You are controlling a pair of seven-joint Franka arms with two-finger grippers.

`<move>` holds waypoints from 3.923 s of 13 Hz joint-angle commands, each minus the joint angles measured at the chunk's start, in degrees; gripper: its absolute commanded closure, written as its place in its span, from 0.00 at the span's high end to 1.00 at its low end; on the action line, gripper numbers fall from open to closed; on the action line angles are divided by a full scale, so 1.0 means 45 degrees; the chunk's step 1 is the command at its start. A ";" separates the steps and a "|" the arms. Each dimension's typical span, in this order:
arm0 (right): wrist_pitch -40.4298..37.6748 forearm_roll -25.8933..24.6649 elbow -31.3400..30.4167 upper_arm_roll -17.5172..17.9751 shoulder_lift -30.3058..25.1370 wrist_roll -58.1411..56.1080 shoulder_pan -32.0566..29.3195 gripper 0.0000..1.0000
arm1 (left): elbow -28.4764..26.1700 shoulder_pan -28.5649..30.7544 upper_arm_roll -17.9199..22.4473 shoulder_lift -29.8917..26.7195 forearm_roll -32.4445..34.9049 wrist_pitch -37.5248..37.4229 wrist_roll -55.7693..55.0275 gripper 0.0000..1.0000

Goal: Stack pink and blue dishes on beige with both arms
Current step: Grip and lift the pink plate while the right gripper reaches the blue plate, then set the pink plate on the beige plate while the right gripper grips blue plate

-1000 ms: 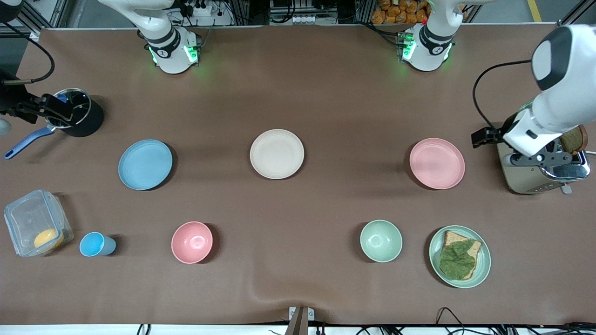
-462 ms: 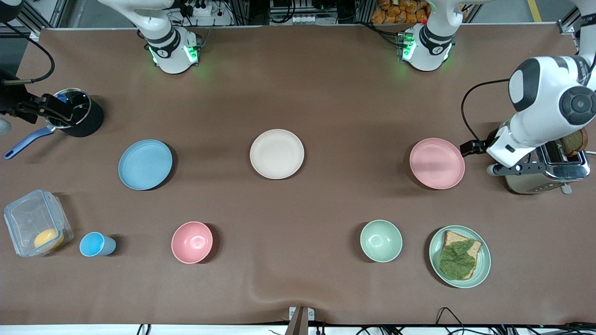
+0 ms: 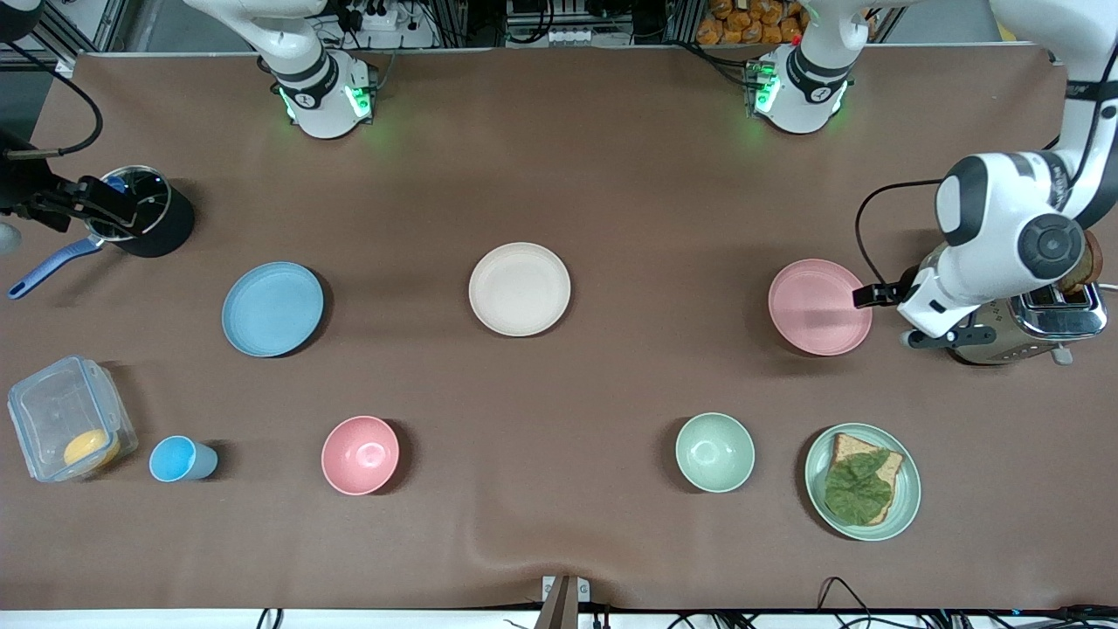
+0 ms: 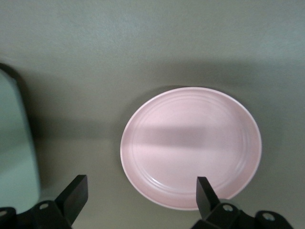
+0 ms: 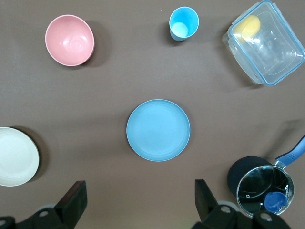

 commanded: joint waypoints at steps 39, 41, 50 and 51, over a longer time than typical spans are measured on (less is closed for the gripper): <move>0.9948 0.0195 -0.6353 0.0146 0.5876 -0.5075 -0.2960 0.00 | 0.4031 0.0850 -0.4126 0.0978 -0.1970 -0.4437 -0.1835 0.00; 0.8955 0.0214 -0.5847 0.0166 0.5759 -0.5075 -0.2960 0.00 | 0.4563 0.0559 -0.5416 0.1154 -0.1990 -0.4654 -0.3944 0.00; 0.3156 0.1522 -0.2119 0.0166 0.5309 -0.4939 -0.2726 0.00 | 0.6948 -0.3582 -0.6087 0.3906 -0.2262 -0.3038 -0.9579 0.00; 0.2492 0.1639 -0.1572 0.0166 0.5309 -0.4919 -0.2629 0.00 | 0.6851 -0.3874 -0.6087 0.4160 -0.2515 -0.2298 -0.9599 0.00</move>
